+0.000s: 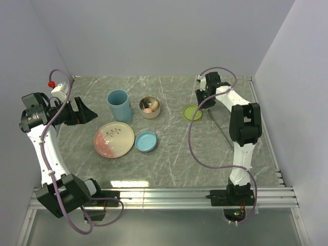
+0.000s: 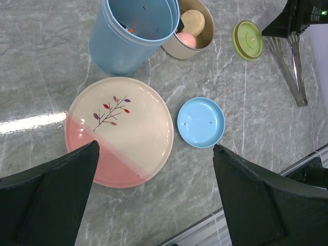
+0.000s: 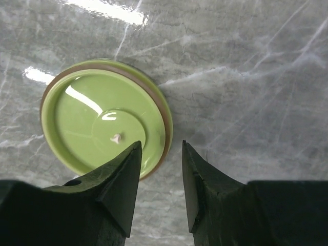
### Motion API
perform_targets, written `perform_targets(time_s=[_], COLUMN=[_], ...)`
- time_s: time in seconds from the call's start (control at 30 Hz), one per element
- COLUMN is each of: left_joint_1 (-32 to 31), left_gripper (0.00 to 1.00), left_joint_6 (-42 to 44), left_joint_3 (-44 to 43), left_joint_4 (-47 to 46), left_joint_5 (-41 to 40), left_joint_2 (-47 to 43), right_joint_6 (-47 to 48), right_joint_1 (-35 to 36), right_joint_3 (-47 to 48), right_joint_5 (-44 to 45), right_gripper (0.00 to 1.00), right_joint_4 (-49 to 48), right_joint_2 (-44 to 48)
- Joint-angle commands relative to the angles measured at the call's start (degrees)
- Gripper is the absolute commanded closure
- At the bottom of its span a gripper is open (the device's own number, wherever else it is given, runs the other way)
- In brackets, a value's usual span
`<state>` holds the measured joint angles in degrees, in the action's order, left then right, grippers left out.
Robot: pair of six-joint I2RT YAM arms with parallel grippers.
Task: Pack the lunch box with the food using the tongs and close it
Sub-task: Pick up the lid of the lunch box with the right arm
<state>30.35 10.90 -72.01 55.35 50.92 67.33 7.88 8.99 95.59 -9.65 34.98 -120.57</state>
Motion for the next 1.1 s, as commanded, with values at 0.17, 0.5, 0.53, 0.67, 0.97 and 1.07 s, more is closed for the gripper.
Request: perform_targets(time_s=[0.17,0.5,0.53,0.67,0.97,1.07], left_joint_1=[0.2,0.2,0.3,0.2,-5.5,-12.7], left_gripper=[0.01,0.01,0.01,0.02,0.05,0.06], left_joint_6=[0.8,1.8,2.2,3.3,15.6,22.6], left_joint_3=[-1.3,-1.6,-1.8,-3.2,-3.1,0.5], left_joint_4=[-2.2,-2.9,-3.1,-4.1,-10.6,-14.5], left_joint_5=[0.0,0.7,0.9,3.2,3.5,-0.5], left_joint_2=[-1.0,-1.5,-1.8,-2.5,-8.5,-12.0], right_joint_6=[-0.6,-0.2,-0.2,-0.3,-2.3,-3.6], right_joint_1=[1.4,1.7,1.7,1.7,1.9,2.2], right_joint_3=[3.3,2.2,1.6,-0.4,-1.2,-2.2], right_joint_5=[0.8,-0.3,-0.6,-2.9,-12.3,-16.9], right_gripper=[0.63,1.00,1.00,1.00,1.00,1.00], right_joint_4=[-1.4,-0.2,0.0,0.3,3.7,3.5], right_joint_2=[-3.4,-3.1,-2.4,3.9,13.4,15.7])
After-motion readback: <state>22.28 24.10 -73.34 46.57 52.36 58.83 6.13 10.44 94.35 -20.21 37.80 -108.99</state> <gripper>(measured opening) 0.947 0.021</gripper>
